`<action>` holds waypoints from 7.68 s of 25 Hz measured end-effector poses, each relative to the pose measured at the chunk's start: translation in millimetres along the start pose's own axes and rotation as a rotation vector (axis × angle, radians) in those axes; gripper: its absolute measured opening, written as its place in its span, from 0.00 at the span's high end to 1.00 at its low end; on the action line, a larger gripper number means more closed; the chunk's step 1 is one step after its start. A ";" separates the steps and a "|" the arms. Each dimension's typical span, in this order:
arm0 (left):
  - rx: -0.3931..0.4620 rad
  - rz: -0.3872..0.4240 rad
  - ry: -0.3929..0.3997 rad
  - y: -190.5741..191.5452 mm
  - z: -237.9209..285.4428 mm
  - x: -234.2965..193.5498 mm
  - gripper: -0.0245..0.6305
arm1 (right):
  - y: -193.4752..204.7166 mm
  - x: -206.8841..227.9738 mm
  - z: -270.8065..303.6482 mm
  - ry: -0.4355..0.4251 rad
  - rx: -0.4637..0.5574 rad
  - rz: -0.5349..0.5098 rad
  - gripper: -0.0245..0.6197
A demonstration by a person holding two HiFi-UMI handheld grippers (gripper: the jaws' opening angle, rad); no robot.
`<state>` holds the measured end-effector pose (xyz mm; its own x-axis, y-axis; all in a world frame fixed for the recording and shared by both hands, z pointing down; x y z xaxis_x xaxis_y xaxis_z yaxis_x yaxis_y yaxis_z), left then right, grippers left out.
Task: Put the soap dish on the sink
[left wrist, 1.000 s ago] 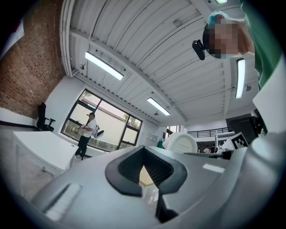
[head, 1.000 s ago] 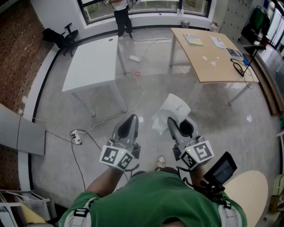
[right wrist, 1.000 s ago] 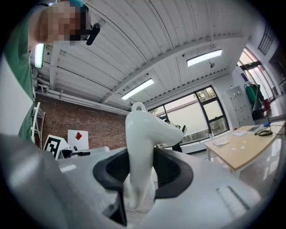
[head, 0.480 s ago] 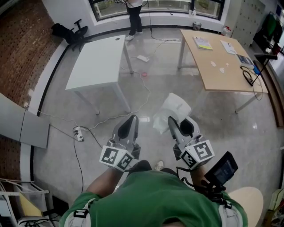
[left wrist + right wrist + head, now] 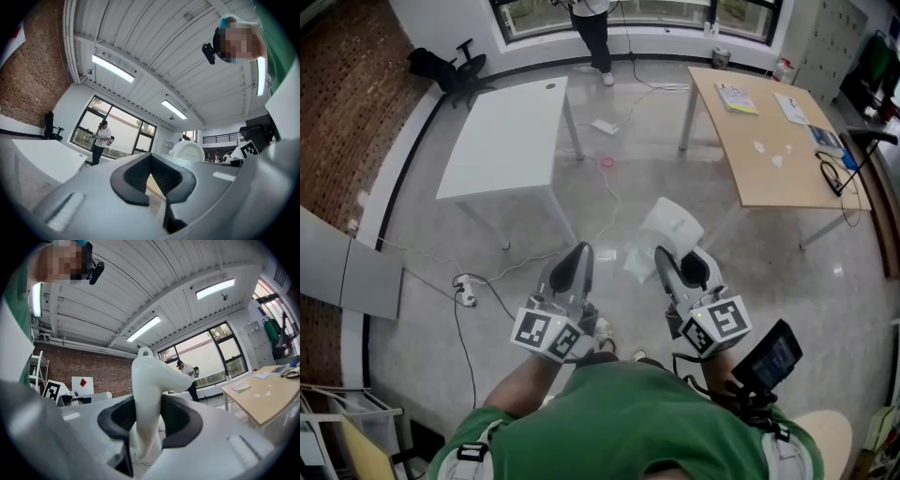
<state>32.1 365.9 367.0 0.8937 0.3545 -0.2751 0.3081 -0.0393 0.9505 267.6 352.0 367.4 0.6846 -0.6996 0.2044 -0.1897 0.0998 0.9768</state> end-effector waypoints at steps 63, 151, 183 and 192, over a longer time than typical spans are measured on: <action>-0.035 0.044 -0.127 37.4 341.1 -106.3 0.95 | -25.5 280.3 245.4 -0.032 -0.041 0.022 0.75; 0.229 0.086 -0.889 -0.5 455.4 -394.7 0.95 | 6.7 334.6 746.6 -0.745 -0.199 0.004 0.75; 0.299 0.073 -1.402 1.7 438.1 -498.9 0.95 | 89.4 225.2 938.7 -1.283 -0.451 0.034 0.75; 0.282 0.029 -1.474 9.8 418.6 -492.7 0.95 | 114.9 196.5 933.9 -1.341 -0.565 0.020 0.75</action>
<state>-268.7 -200.2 451.4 0.3651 -0.8761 -0.3150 0.1831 -0.2642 0.9469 -276.9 -434.8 459.7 -0.5330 -0.7855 0.3145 0.3222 0.1553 0.9338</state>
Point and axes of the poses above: the fingertips, and each gripper's own axes: z forward along the fingers, x to its right, y out of its underside, the point moved 8 cm from there along -z, backward along the fingers, and after that the axes turned 8 degrees about -y, right-handed, at the moved point
